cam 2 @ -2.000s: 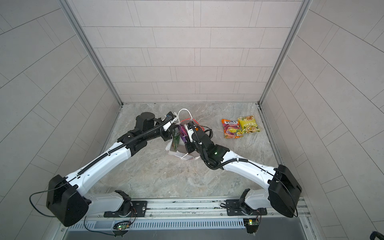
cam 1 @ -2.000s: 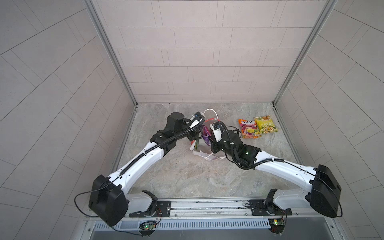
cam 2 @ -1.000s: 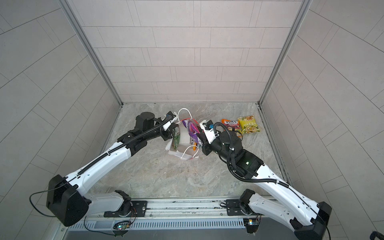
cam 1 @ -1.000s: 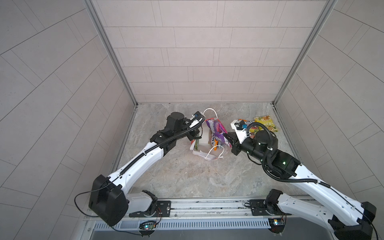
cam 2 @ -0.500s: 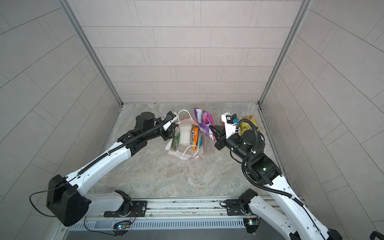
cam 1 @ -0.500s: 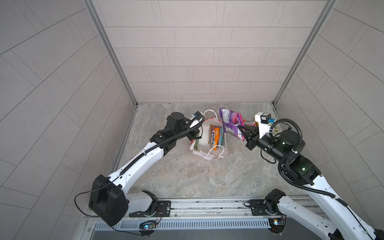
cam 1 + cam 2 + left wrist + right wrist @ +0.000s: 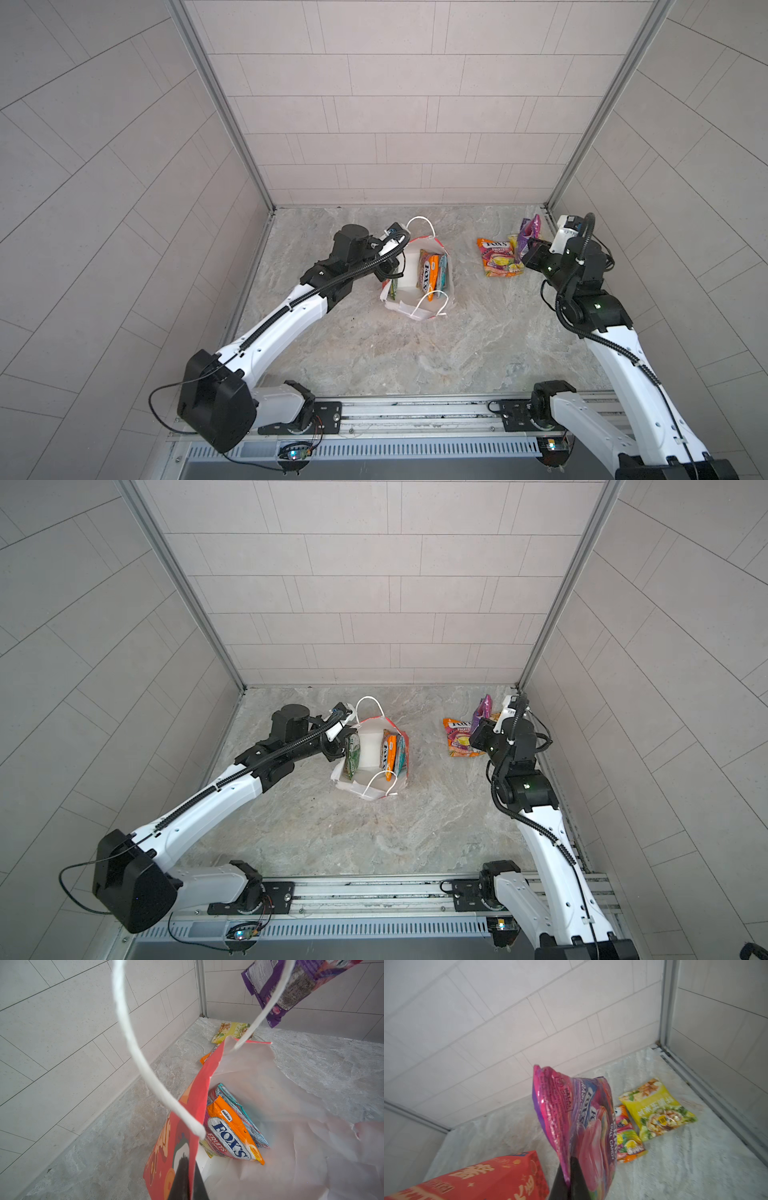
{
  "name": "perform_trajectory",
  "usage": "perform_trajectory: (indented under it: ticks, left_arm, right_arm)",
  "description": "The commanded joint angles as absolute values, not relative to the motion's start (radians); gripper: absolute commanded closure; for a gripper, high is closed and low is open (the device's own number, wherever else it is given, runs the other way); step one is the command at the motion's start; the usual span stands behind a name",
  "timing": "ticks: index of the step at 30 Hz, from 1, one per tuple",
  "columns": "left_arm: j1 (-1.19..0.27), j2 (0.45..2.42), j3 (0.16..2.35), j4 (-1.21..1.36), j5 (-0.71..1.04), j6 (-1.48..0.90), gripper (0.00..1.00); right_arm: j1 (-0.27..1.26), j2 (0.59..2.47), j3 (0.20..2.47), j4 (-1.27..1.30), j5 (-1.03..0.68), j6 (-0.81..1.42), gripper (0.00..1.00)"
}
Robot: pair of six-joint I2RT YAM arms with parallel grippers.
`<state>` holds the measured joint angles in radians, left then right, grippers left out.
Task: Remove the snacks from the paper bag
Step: 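Carry the pink-purple packet toward the packets on the floor with the right gripper, then lower the pink-purple packet beside the FOX'S packet and open the right gripper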
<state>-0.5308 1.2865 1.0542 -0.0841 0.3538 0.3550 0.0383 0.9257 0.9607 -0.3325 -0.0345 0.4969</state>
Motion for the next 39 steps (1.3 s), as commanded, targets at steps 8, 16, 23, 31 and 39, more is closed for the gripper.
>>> perform_trajectory:
  ticks: [8,16,23,31,39]
  left_arm:
    - [-0.535,1.303,1.056,-0.053,0.375,0.336,1.00]
    - [-0.535,1.327,1.057,-0.042,0.380,0.336,1.00]
    - [-0.535,1.352,1.068,-0.036,0.402,0.327,1.00]
    - [-0.535,1.345,1.064,-0.040,0.386,0.331,1.00]
    - [-0.535,1.335,1.061,-0.050,0.372,0.342,1.00]
  right_arm:
    - [0.039,1.184,1.102,-0.594,0.286,0.087,1.00]
    - [0.042,1.278,1.060,-0.534,0.390,-0.076,1.00]
    - [0.072,1.332,0.987,-0.460,0.503,-0.149,1.00]
    - [0.075,1.393,0.912,-0.337,0.616,-0.171,1.00]
    - [0.077,1.416,0.862,-0.242,0.714,-0.168,1.00]
